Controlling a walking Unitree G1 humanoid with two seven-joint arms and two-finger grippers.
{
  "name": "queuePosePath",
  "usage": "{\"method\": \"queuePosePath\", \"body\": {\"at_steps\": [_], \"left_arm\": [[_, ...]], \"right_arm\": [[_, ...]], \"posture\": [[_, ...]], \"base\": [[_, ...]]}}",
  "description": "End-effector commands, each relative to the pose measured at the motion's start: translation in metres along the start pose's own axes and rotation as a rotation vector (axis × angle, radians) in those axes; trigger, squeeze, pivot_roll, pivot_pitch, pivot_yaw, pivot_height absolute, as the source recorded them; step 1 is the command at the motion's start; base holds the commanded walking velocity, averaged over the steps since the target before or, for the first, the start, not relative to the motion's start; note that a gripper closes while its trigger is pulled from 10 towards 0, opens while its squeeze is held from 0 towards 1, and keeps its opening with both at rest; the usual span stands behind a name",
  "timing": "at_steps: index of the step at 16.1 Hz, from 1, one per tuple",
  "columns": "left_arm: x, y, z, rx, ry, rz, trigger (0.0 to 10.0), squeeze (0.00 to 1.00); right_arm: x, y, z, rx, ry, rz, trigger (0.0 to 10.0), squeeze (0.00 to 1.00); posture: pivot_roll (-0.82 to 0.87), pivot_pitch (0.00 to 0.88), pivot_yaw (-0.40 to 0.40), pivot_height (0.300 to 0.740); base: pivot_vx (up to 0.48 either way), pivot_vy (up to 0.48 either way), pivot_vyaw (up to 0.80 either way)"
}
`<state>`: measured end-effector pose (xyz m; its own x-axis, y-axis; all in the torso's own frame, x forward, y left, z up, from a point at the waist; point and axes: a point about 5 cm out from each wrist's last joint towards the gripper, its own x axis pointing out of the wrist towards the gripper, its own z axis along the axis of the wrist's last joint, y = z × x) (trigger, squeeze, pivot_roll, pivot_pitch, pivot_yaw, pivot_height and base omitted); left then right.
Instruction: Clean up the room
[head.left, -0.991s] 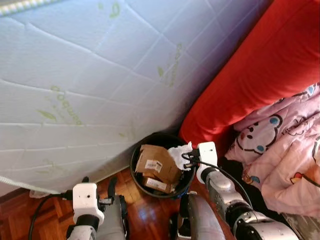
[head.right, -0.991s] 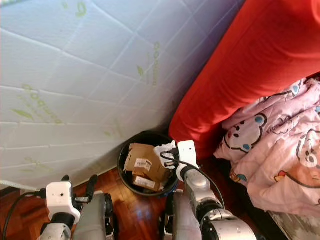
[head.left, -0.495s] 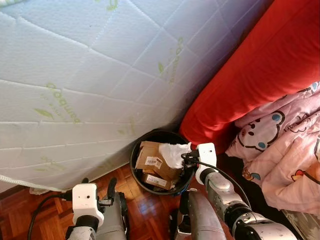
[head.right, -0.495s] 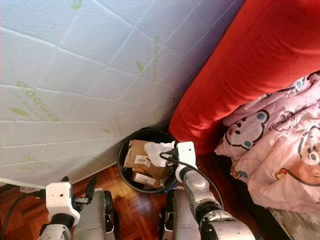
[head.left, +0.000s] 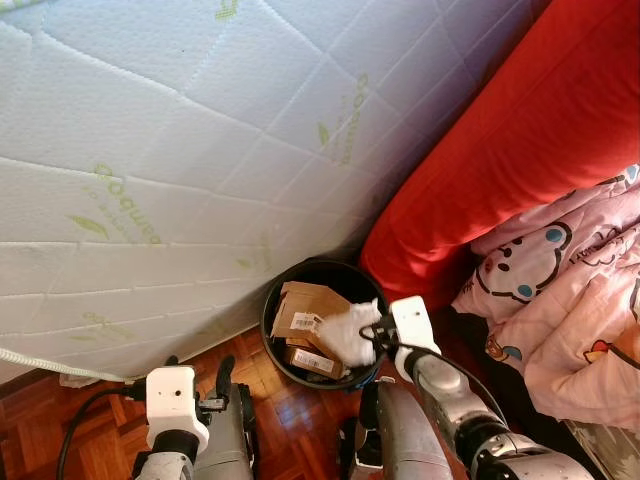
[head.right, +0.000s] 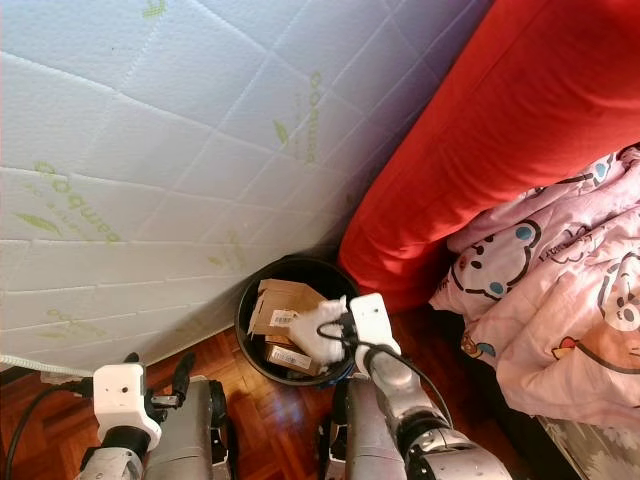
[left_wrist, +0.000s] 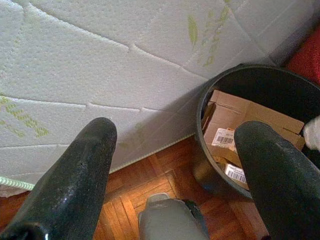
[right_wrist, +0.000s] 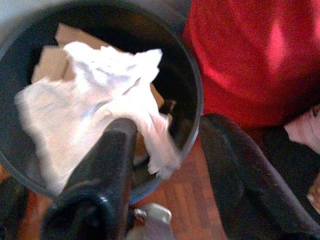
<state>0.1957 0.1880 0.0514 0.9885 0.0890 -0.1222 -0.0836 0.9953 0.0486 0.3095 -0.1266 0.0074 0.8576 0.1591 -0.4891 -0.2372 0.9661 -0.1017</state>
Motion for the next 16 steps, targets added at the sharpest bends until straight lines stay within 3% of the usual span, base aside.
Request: {"method": "queuePosePath", "body": {"at_steps": [1, 4, 8, 12, 13, 16], "left_arm": [[-0.006, 0.000, -0.007, -0.001, 0.042, 0.006, 10.0, 0.00], [-0.005, 0.000, -0.007, -0.001, 0.042, 0.005, 10.0, 0.00], [-0.004, -0.001, -0.007, -0.002, 0.043, 0.003, 10.0, 0.00], [-0.001, -0.001, -0.007, -0.002, 0.044, 0.001, 10.0, 0.00], [0.001, -0.001, -0.008, -0.003, 0.047, 0.000, 10.0, 0.00], [0.005, 0.001, -0.014, -0.001, 0.066, 0.004, 10.0, 0.00]], "right_arm": [[-0.005, -0.002, -0.018, -0.001, 0.065, -0.010, 10.0, 1.00], [-0.005, 0.000, -0.021, 0.003, 0.080, -0.004, 10.0, 1.00], [-0.004, 0.001, -0.020, 0.086, 0.088, 0.003, 10.0, 1.00], [-0.004, 0.000, -0.019, 0.090, 0.087, -0.013, 10.0, 1.00], [-0.004, -0.003, -0.017, 0.114, 0.070, -0.024, 10.0, 0.00], [-0.006, -0.008, -0.016, 0.212, 0.013, -0.023, 10.0, 0.00]], "posture": [[0.10, 0.351, -0.106, 0.632], [0.10, 0.350, -0.105, 0.632], [0.10, 0.345, -0.107, 0.632], [0.10, 0.338, -0.106, 0.632], [0.10, 0.329, -0.107, 0.632], [0.09, 0.307, -0.106, 0.632]], "base": [[0.000, 0.000, 0.00], [0.000, 0.000, 0.00], [0.000, 0.000, 0.00], [0.000, 0.000, 0.00], [0.000, 0.000, 0.00], [0.000, 0.000, 0.00]]}}
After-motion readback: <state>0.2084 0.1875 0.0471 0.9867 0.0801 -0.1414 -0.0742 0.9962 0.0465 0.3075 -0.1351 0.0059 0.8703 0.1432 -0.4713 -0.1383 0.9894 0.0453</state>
